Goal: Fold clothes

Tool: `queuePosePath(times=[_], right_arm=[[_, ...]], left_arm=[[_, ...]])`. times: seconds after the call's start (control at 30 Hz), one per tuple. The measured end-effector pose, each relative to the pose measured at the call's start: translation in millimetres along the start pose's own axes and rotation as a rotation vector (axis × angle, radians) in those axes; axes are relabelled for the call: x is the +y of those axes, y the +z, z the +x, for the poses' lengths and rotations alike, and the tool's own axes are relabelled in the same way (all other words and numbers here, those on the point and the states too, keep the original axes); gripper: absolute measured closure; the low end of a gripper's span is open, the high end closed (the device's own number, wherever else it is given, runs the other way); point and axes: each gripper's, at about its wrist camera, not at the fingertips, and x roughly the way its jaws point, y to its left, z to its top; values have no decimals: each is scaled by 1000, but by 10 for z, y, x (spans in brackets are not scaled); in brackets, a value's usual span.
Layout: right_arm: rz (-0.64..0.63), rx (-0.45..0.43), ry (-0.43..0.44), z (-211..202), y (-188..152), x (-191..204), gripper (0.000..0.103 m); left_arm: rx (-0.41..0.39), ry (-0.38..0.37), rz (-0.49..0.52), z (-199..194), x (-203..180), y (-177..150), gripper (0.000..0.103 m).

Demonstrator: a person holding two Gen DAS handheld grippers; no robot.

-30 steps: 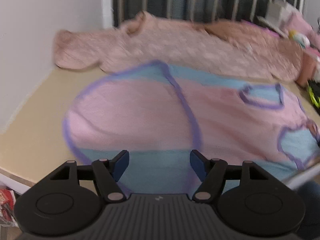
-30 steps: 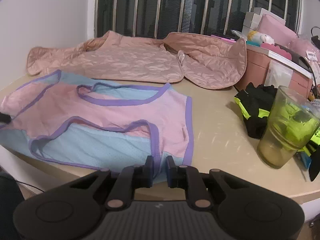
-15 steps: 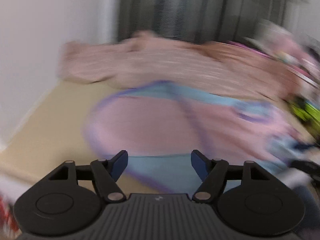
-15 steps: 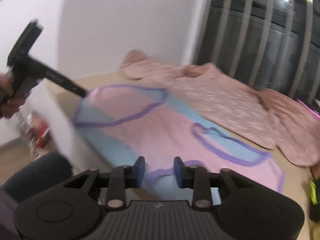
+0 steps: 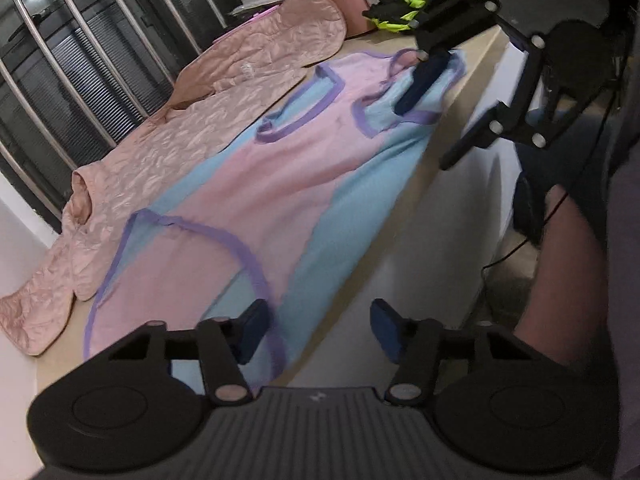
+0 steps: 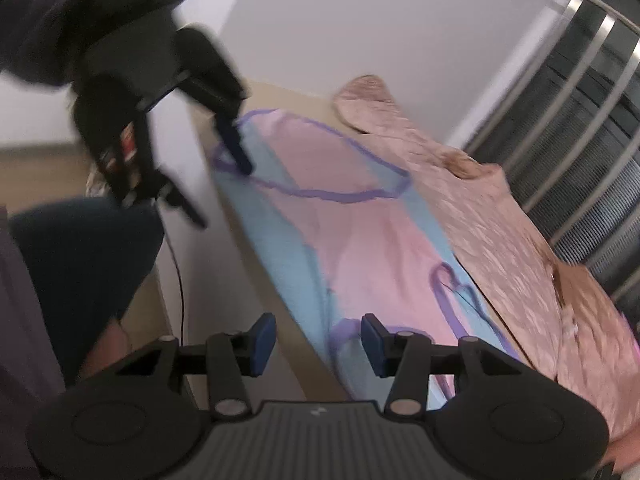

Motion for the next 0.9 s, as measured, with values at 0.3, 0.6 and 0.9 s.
queuePosePath(times=[0.3,0.6,0.9], right_arm=[[59,18,27,60,-98,-105,98],[89,-11,59,40,-2,-482,99],[152,44,-136,749,329,-1342,80]], left_arm=[[-9,-44,-31,-114,252,-38,96],[-105,-81,-67,-278,550,140,98],[32,-47,-199,582,1354,485,70]])
